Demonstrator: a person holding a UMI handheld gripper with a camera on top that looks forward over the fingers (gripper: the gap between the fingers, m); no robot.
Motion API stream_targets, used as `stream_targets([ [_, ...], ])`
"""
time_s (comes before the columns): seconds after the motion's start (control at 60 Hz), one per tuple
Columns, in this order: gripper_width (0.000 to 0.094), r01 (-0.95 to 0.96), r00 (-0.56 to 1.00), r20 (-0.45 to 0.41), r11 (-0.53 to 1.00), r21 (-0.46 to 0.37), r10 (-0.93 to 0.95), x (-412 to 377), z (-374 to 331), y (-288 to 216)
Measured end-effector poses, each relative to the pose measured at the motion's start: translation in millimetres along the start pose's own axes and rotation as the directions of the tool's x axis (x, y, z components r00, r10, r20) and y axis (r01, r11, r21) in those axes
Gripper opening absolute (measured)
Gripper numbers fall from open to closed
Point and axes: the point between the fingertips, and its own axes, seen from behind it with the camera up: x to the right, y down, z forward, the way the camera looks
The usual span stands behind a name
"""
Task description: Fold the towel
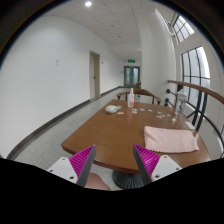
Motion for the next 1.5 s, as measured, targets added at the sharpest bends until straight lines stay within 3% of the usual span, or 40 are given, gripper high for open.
stream_targets([
  [0.25, 0.0759, -0.013, 0.994, -0.114, 0.998, -0.063, 0.006, 79.1, 54.3, -2.4],
  [0.417, 0.0642, -0.046, 0.974, -0.226, 0.987, -0.155, 0.009, 152.0, 119.4, 8.7],
  [0.517, 0.0556, -0.055, 0.975, -0.221, 0.979, -0.199, 0.01, 164.6, 144.8, 16.1],
  [0.533, 0.058, -0.056, 0.976, -0.216, 0.977, -0.206, 0.01, 164.4, 147.9, 17.6],
  [0.55, 0.0504, -0.056, 0.977, -0.211, 0.975, -0.215, 0.01, 163.9, 151.4, 19.9],
  [0.567, 0.0523, -0.055, 0.98, -0.201, 0.972, -0.229, 0.008, 164.2, 154.9, 22.1],
  [0.6, 0.0377, -0.056, 0.983, -0.183, 0.976, -0.211, 0.016, 161.7, 158.7, 20.2],
  [0.617, 0.0383, -0.057, 0.984, -0.177, 0.975, -0.217, 0.018, 161.1, 159.6, 21.4],
  [0.7, 0.0129, -0.078, 0.989, -0.138, 0.974, -0.215, 0.048, 153.5, 164.0, 18.0],
  [0.733, 0.0108, -0.064, 0.991, -0.133, 0.975, -0.212, 0.036, 152.5, 166.6, 18.1],
  [0.75, 0.0045, -0.056, 0.991, -0.131, 0.975, -0.213, 0.028, 152.2, 166.6, 18.4],
  [0.933, 0.0004, -0.052, 0.993, -0.113, 0.976, -0.21, 0.029, 146.3, 166.3, 13.4],
  [1.05, 0.0003, -0.153, 0.986, -0.085, 0.98, -0.125, 0.143, 154.7, 146.8, -29.1],
  [1.167, 0.0011, -0.187, 0.966, -0.191, 0.981, -0.053, 0.173, 221.2, 125.2, -56.2],
  [1.3, 0.0025, -0.188, 0.928, -0.347, 0.974, -0.125, 0.135, 314.8, 112.2, -24.6],
  [1.5, 0.0034, -0.318, 0.875, -0.435, 0.931, -0.181, 0.214, 372.4, 110.8, 34.7],
])
